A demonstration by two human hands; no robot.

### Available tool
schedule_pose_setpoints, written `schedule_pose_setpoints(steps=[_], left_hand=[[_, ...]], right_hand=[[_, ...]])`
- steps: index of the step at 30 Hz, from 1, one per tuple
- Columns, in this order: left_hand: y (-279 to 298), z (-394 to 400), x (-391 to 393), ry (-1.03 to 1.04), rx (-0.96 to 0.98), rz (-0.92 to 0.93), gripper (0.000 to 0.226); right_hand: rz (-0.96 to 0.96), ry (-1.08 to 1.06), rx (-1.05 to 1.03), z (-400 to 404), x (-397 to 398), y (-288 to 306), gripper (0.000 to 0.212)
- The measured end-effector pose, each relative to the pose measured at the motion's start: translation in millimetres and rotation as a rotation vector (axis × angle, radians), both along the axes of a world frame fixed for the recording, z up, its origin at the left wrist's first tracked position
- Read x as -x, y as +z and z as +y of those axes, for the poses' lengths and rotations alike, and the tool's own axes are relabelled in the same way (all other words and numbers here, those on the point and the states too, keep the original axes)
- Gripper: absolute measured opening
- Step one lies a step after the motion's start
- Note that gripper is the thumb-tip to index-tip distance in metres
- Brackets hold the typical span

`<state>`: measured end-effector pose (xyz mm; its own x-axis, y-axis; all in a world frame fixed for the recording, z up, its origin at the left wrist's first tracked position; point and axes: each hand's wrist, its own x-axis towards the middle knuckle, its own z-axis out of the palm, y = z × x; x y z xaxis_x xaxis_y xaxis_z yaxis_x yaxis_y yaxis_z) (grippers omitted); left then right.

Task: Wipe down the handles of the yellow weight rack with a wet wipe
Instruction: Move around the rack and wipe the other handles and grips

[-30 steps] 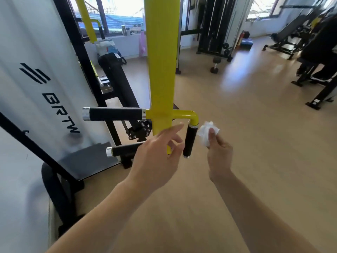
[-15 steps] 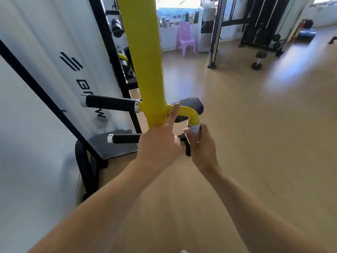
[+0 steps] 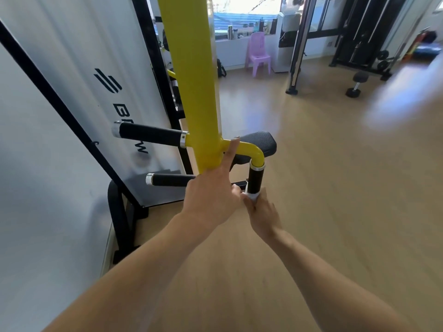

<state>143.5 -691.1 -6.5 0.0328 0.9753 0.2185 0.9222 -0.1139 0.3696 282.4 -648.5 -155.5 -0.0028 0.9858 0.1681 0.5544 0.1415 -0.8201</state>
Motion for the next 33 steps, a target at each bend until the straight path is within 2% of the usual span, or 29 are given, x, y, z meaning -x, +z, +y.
schedule_pose_setpoints(steps=[3,6,8,11,13,15,18,24,29,31,33], left_hand=[[-1,4,-1,-0.004,0.005,-0.041,0.094],[-1,4,-4,0.01,-0.051,-0.061,0.08],[2,4,-6,0.005,-0.169,-0.03,0.069],[8,3,-5,-0.111,-0.403,0.037,0.047],[10,2,-6,-0.173,-0.511,0.132,0.046],[9,4,-6,-0.189,-0.503,0.178,0.054],[2,7,-8,-0.196,-0.446,0.275,0.051],[1,11,-13,-0.177,-0.412,0.253,0.053],[2,10,-14,-0.169,-0.409,0.184,0.047],[2,9,-14,-0.169,-0.408,0.18,0.048],[3,11,-14,-0.17,-0.406,0.175,0.05]], right_hand=[[0.051,-0.025,-0.098,7,-2,23,0.032],[0.154,-0.035,-0.198,8,0,50,0.028],[0.139,-0.003,-0.193,4,1,49,0.029],[0.077,0.015,-0.103,4,-1,34,0.022],[0.087,-0.002,-0.092,6,-2,37,0.022],[0.112,-0.017,-0.153,5,-1,50,0.025],[0.167,-0.024,-0.209,5,-3,59,0.03],[-0.028,0.061,-0.019,3,-10,22,0.037],[0.09,-0.021,-0.271,15,-3,62,0.048],[0.084,0.01,-0.234,13,-3,52,0.044],[-0.017,0.051,-0.084,11,-5,25,0.038]])
